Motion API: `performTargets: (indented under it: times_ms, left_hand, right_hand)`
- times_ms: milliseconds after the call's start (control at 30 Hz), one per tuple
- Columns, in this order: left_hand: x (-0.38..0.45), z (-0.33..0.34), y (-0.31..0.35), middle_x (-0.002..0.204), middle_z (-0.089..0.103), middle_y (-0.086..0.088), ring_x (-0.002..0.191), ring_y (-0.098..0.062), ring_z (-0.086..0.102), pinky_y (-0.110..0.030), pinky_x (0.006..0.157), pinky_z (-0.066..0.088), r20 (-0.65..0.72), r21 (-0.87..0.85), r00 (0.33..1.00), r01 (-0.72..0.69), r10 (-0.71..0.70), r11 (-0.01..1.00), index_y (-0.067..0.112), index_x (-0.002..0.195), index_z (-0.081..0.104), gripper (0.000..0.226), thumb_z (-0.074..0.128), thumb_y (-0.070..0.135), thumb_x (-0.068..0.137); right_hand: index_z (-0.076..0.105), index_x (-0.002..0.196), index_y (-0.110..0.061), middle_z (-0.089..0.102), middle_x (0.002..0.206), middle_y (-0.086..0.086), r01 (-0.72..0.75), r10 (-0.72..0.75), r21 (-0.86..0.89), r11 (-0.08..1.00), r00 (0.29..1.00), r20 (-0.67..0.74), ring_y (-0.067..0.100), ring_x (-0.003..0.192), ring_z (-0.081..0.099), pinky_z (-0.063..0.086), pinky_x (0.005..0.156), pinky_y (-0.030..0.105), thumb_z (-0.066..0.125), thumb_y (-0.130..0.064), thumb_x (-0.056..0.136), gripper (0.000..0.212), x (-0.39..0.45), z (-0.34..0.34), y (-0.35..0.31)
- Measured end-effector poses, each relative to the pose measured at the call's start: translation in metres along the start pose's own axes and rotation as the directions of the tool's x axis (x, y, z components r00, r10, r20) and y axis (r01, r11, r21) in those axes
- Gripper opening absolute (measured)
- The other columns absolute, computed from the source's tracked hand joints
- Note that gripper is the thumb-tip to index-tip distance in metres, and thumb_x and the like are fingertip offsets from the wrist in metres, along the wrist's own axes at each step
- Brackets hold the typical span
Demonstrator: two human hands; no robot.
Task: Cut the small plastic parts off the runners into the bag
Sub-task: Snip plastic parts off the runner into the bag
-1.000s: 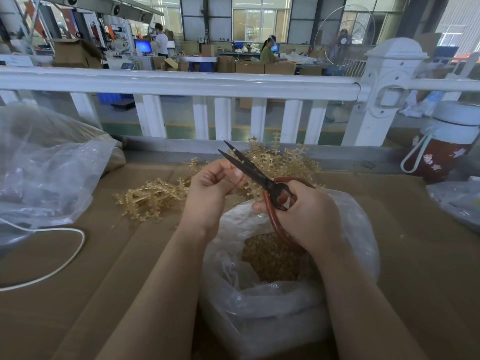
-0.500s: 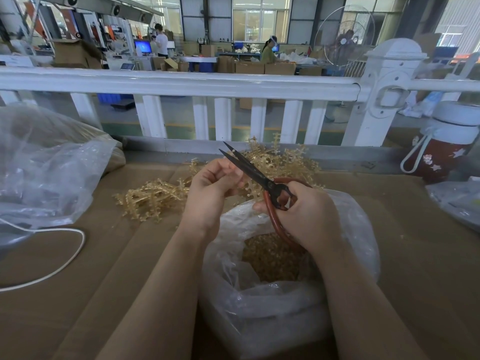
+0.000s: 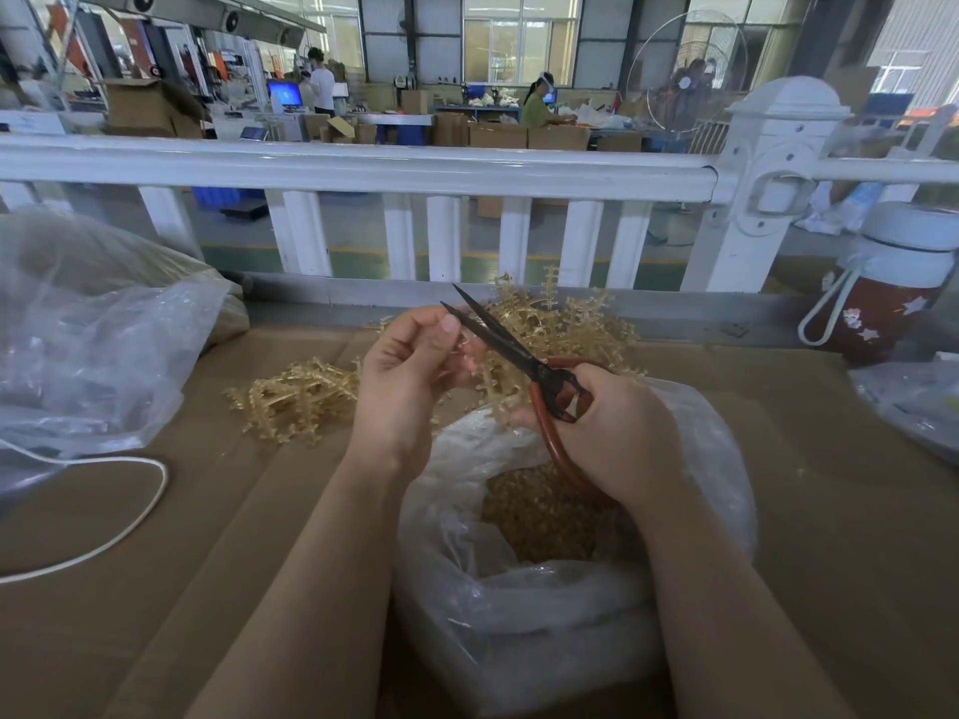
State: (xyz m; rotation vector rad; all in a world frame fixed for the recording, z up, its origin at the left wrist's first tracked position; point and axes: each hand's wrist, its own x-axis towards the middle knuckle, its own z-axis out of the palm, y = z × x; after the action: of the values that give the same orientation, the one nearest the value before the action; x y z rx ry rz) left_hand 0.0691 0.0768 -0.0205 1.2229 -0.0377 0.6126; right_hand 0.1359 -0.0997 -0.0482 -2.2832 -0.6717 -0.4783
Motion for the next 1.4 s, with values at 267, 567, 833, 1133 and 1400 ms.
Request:
performTargets:
  times_ms: [267,567,833,1133,1400]
  left_hand:
    - [0.0004,0.0033,-0.0043,0.078,0.065,-0.007,0.071,-0.016,0.056,-0.024,0.070,0.050,-0.010,0.097,1.000,0.031,-0.030,0.995,0.011,0.084,0.071,0.014,0.062,0.005,0.092]
    - [-0.0007,0.0060,-0.0059,0.075,0.073,0.001,0.071,-0.011,0.064,-0.023,0.073,0.055,-0.011,0.199,1.000,-0.020,0.023,0.980,0.013,0.083,0.075,0.021,0.062,-0.001,0.092]
    - [-0.0002,0.0060,-0.0065,0.075,0.074,0.003,0.070,-0.009,0.065,-0.025,0.072,0.055,-0.023,0.208,0.998,-0.049,0.055,0.977,0.012,0.089,0.075,0.019,0.062,-0.001,0.092]
    - [0.0015,0.0034,-0.0093,0.076,0.068,-0.007,0.071,-0.017,0.061,-0.038,0.078,0.050,-0.008,0.146,1.000,-0.015,0.016,0.989,0.005,0.091,0.071,0.012,0.061,0.001,0.093]
    - [0.0023,0.0023,-0.0096,0.075,0.069,-0.003,0.071,-0.015,0.061,-0.031,0.076,0.051,0.010,0.137,1.000,-0.009,0.008,0.991,0.007,0.090,0.072,0.015,0.060,0.001,0.094]
  right_hand:
    - [0.062,0.089,-0.036,0.060,0.071,-0.022,-0.016,0.016,-0.004,1.000,1.000,0.013,-0.008,0.068,0.053,0.034,0.056,0.013,0.061,-0.085,0.071,0.052,0.0005,0.0005,0.0011]
    - [0.066,0.092,-0.030,0.055,0.070,-0.022,0.040,-0.046,-0.095,0.995,0.997,-0.062,0.000,0.066,0.049,0.031,0.057,0.009,0.057,-0.082,0.073,0.056,-0.0017,-0.0031,-0.0045]
    - [0.064,0.081,-0.027,0.054,0.065,-0.020,0.052,-0.063,-0.124,0.991,0.994,-0.089,0.003,0.061,0.051,0.041,0.054,0.020,0.058,-0.081,0.076,0.054,-0.0006,0.0002,-0.0027]
    - [0.065,0.077,-0.025,0.048,0.060,-0.022,0.077,-0.083,-0.054,0.996,0.987,-0.135,-0.005,0.056,0.046,0.032,0.052,0.011,0.025,-0.099,0.068,0.085,-0.0026,-0.0007,-0.0063]
    - [0.066,0.076,-0.025,0.049,0.058,-0.021,0.098,-0.100,-0.020,0.995,0.985,-0.137,-0.003,0.055,0.049,0.035,0.052,0.014,0.053,-0.088,0.070,0.065,-0.0010,0.0006,-0.0044]
